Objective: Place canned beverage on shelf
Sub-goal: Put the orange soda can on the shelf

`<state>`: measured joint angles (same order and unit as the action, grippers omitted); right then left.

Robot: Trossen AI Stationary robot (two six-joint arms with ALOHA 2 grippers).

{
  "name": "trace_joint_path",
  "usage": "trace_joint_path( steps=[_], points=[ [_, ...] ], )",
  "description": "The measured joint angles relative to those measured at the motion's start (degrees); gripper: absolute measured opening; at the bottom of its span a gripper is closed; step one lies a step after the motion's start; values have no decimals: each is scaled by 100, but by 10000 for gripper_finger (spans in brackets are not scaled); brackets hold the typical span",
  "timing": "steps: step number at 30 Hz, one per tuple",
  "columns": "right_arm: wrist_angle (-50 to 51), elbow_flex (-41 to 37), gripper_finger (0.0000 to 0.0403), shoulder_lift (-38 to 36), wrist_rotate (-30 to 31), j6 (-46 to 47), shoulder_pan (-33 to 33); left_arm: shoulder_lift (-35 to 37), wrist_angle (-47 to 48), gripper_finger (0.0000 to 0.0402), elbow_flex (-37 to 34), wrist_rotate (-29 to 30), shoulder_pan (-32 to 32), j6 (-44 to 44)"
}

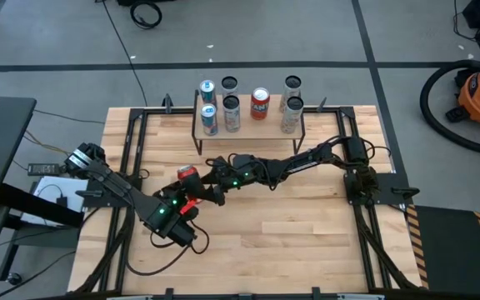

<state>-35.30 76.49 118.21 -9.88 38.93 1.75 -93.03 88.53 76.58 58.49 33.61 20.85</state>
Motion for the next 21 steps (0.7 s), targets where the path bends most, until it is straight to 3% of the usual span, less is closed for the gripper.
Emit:
trace_joint_path(
  steps=[7,16,21],
  points=[
    [-30,2,373,-2,-30,-93,-8,0,-430,307,-7,345,-8,632],
    [-19,2,319,-2,-47,-163,-3,0,-501,307,-7,360,-7,909],
    [3,2,315,-2,-145,-237,-3,0,-560,307,-7,334,-7,1027]
  ],
)
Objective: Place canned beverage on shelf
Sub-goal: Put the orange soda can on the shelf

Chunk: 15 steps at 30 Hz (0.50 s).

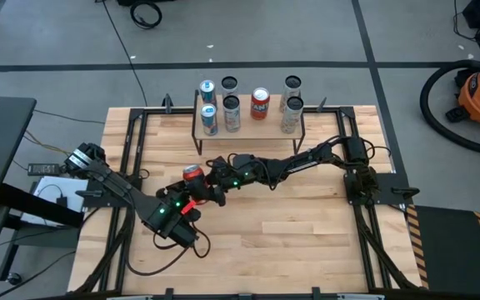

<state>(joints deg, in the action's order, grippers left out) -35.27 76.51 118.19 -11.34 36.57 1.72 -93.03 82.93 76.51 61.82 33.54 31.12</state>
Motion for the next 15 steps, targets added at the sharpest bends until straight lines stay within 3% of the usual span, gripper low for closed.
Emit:
trace_joint_path(
  steps=[15],
  points=[
    [33,0,315,-17,-156,-381,0,0,75,318,-2,242,20,-476]
  ],
)
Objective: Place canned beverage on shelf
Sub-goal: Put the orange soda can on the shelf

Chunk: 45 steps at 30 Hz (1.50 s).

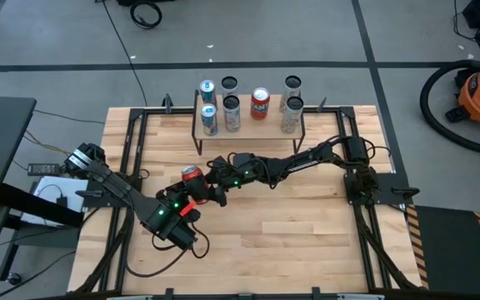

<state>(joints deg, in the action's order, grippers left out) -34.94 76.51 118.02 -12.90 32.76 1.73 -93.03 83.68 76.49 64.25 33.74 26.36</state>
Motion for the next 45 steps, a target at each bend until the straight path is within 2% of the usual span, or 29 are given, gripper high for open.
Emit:
trace_joint_path(
  steps=[12,22,28,34,45],
  points=[
    [47,68,315,7,-14,-13,-1,15,5,321,2,-157,-9,165],
    [69,119,315,15,-87,-234,25,15,26,374,11,-236,-30,204],
    [136,127,315,15,-101,-234,27,15,37,377,11,-234,-20,-28],
    [110,138,315,5,24,-322,18,174,73,377,4,117,-25,-34],
    [151,136,314,4,71,-440,86,559,87,378,4,136,-7,-449]
  ],
)
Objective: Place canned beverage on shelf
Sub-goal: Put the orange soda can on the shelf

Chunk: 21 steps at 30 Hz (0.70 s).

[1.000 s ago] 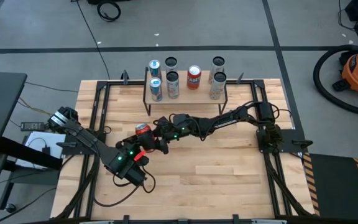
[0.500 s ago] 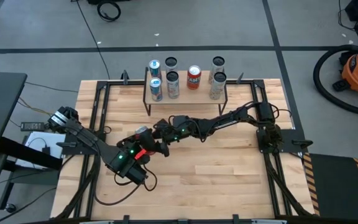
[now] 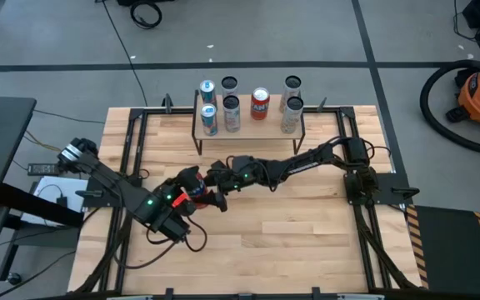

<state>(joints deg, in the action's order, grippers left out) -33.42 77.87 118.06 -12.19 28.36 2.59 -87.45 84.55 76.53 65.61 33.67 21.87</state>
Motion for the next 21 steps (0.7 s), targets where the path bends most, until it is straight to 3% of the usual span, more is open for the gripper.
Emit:
trace_joint_path(
  steps=[5,15,21],
  points=[
    [196,-11,314,-9,130,-100,64,241,36,378,0,88,0,-454],
    [1126,-17,314,-489,1257,-1039,221,805,6,378,4,131,31,-1121],
    [1869,-20,314,-1019,2292,-1685,366,1072,20,378,6,101,68,-1524]
  ],
)
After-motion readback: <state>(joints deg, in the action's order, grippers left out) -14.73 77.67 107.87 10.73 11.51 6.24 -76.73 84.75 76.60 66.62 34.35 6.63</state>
